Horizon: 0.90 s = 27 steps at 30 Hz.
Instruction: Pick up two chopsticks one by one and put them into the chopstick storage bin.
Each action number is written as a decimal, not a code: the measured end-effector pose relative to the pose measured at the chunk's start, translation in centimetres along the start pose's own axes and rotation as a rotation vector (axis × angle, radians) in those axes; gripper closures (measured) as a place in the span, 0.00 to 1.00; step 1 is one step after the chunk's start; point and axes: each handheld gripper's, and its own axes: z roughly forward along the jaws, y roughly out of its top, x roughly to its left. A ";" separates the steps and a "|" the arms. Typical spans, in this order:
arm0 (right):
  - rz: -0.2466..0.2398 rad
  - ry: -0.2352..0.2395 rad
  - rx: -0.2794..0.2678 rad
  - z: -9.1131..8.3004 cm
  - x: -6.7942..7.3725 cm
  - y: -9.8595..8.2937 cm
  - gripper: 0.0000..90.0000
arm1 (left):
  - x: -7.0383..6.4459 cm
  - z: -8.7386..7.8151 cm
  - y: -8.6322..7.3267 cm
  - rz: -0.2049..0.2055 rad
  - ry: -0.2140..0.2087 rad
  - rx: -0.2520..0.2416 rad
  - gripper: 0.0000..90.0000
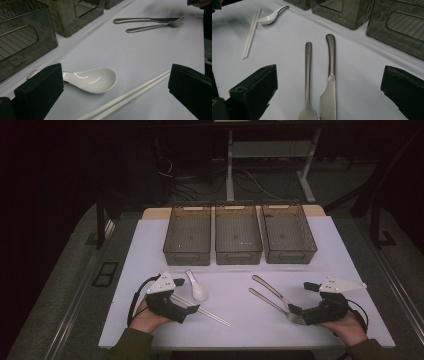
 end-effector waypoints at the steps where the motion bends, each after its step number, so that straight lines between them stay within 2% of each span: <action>1: 0.000 0.000 0.000 0.0 0.0 0.0 0.01 | 0.0 0.0 0.0 0.000 0.000 -0.001 0.00; 8: 0.014 0.000 -0.011 -0.3 -0.1 0.0 0.01 | 0.0 0.3 0.3 0.000 0.000 0.009 0.00; 15: 0.023 0.001 -0.020 -0.5 -0.3 0.0 0.01 | 0.2 0.1 0.6 0.019 0.004 0.025 0.01; 21: 0.026 -0.006 -0.018 -0.6 -0.3 0.1 0.01 | 1.0 -0.2 0.6 0.026 0.003 0.035 0.06; 27: 0.029 -0.007 -0.021 -0.7 -0.3 0.0 0.01 | 2.0 -0.5 0.2 0.028 0.026 0.055 0.20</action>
